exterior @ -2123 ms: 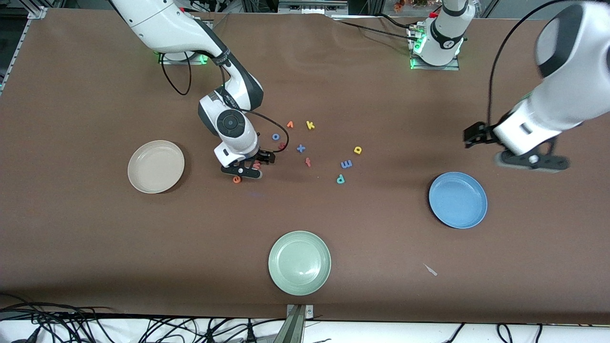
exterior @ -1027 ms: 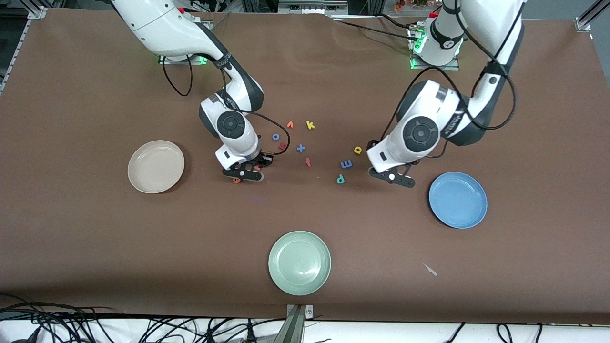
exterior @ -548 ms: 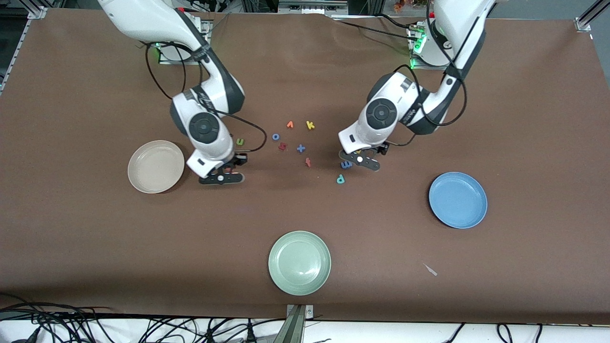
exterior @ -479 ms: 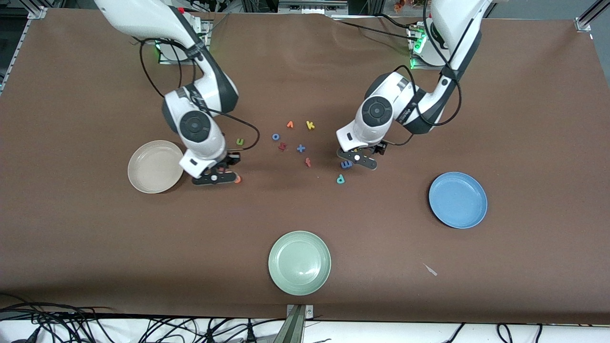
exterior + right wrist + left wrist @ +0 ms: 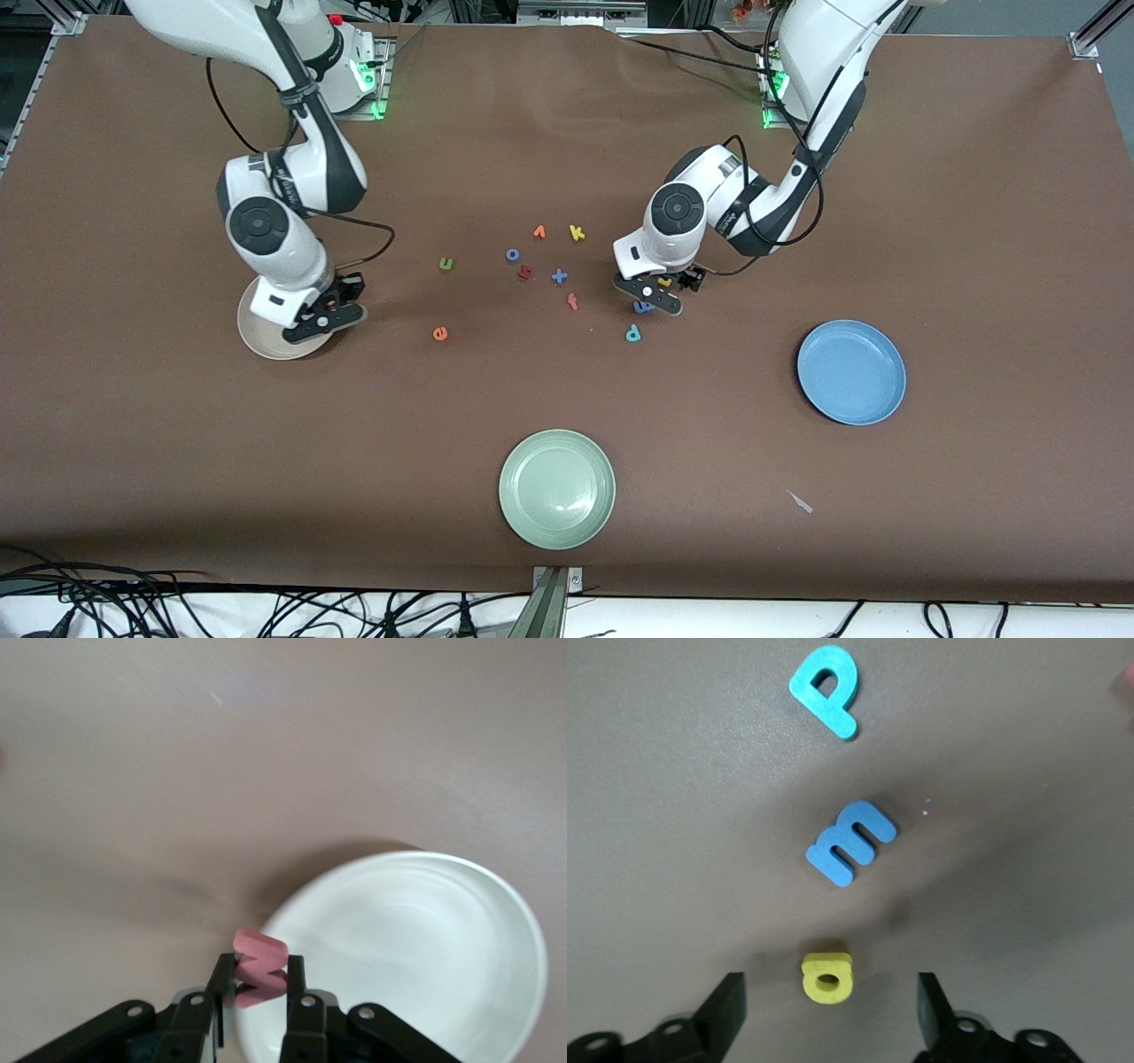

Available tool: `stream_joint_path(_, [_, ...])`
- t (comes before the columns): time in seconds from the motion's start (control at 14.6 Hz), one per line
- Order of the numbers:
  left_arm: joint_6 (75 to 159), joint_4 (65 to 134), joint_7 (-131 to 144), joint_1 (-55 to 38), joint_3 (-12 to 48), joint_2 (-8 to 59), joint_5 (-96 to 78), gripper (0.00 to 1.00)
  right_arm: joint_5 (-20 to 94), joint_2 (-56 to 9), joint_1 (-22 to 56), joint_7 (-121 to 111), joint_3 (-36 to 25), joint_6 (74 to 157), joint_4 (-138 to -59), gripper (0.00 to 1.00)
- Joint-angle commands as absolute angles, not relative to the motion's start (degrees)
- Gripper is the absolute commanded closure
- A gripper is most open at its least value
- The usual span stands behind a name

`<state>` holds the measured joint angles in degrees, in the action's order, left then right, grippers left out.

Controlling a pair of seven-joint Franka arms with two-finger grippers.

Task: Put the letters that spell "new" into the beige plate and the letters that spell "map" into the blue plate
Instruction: 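Drop the w on the white plate while the left gripper grasps yellow d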

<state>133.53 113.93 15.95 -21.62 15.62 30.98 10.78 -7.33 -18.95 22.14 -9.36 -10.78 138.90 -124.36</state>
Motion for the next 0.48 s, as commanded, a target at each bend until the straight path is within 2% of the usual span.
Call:
stream_joint_path(0.0, [134.30, 113.91, 16.96, -21.53, 15.56, 31.81, 13.71, 0.18, -6.86, -17.22, 22.32, -18.08, -13.70, 140.01, -127.18, 1.00])
stream_joint_path(0.14, [134.47, 113.82, 16.96, -21.80, 15.56, 32.08, 13.80, 0.24, -6.86, -18.36, 21.80, -22.13, -15.64, 140.01, -127.35, 1.00])
stream_joint_path(0.21, [135.08, 113.91, 16.96, -21.80, 15.56, 32.17, 13.80, 0.29, -6.86, -18.46, 21.36, -22.15, -15.64, 139.92, -127.27, 0.56])
stream_joint_path(0.27, [135.17, 113.91, 16.96, -21.62, 15.56, 32.52, 13.80, 0.35, -6.42, -18.37, 21.36, -21.54, -15.56, 139.75, -127.09, 0.01])
stream_joint_path(0.34, [135.18, 113.91, 16.79, -21.62, 15.56, 32.69, 13.80, 0.46, -4.07, -18.11, 21.36, -21.53, -15.30, 138.27, -126.74, 0.00])
stream_joint_path(0.41, [135.18, 113.91, 16.79, -21.53, 15.56, 32.61, 13.80, 0.61, 0.66, -18.02, 21.79, -20.92, -15.03, 135.73, -125.17, 0.00])
